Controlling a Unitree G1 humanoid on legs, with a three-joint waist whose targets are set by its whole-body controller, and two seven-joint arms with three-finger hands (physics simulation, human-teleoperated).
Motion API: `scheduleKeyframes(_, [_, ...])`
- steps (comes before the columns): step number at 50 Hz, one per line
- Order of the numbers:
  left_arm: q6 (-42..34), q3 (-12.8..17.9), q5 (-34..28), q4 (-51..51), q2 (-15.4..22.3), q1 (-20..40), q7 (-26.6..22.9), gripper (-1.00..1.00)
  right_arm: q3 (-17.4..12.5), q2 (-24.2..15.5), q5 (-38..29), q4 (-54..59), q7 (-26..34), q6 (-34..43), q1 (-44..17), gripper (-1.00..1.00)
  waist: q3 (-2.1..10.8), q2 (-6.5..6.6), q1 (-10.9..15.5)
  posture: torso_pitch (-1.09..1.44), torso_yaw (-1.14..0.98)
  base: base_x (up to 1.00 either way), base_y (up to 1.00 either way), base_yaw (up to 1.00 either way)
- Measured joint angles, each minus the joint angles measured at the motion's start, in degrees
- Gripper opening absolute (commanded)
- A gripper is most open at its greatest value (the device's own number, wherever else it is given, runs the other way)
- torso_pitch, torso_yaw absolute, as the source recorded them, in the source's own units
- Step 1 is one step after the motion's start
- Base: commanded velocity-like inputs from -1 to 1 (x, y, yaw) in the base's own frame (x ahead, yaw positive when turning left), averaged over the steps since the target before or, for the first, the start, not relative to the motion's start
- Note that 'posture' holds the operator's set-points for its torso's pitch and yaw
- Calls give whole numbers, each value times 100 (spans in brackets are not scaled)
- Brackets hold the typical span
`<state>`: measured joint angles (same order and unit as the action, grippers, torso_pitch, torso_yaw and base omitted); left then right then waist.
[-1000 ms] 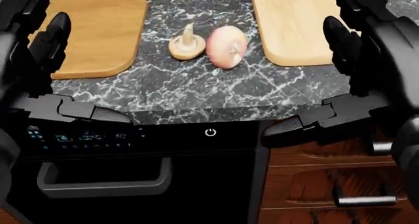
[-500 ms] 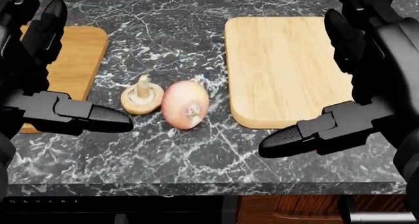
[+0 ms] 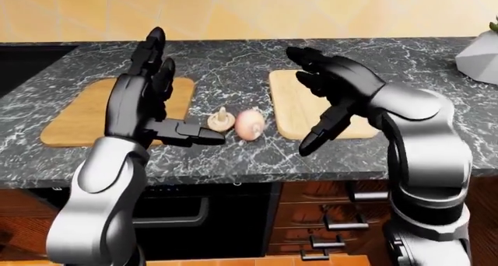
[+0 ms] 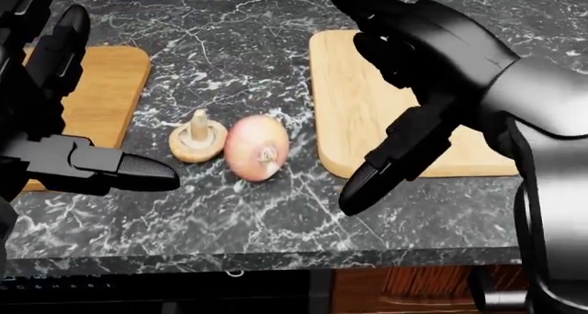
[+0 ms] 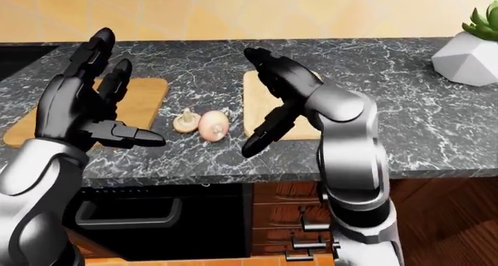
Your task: Place the onion and the mushroom on separate cutting boards.
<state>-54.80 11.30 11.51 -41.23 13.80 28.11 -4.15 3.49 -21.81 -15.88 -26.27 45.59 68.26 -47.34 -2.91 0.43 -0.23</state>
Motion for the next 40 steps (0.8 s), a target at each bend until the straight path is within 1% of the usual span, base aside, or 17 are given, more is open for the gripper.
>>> scheduleKeyframes(1, [0,-9,5,-3,-5,-4,-2,100,-11,57,-124,205,164,-121,-69,84,-2,9,1,0,0,0,0,0])
scheduleKeyframes(4, [18,-30,16,-5,-16,-34,-12,100,-64,222,-529,795,570,-581,-214,80,6,27,-1,0,0,0,0,0])
scheduleKeyframes(7, [43,-23,15,4,-25,-63,-18,100,-161,432,-894,1371,835,-1030,-389,77,9,51,-7,0,0,0,0,0])
scheduleKeyframes(8, [52,-19,17,15,-23,-67,-23,100,-189,488,-993,1531,897,-1153,-457,74,9,60,-7,0,0,0,0,0])
scheduleKeyframes(10, [75,-9,21,50,-19,-68,-33,100,-237,579,-1157,1808,992,-1376,-592,60,11,76,-4,0,0,0,0,0])
scheduleKeyframes(16, [98,46,66,99,3,-64,-45,100,-335,764,-1424,2535,1016,-1987,-845,65,34,97,-5,0,0,0,0,0])
scheduleKeyframes(21, [105,88,116,97,39,-48,-30,100,-318,908,-1510,2936,949,-2285,-1001,65,35,125,-10,0,0,0,0,0])
scheduleKeyframes(33, [166,94,193,173,66,-77,-2,100,-318,1115,-1463,3609,748,-2792,-1641,65,51,153,-23,0,0,0,0,0])
scheduleKeyframes(40, [227,192,255,169,103,-138,1,100,-209,1368,-1385,3985,552,-3082,-1684,62,71,154,-32,0,0,0,0,0])
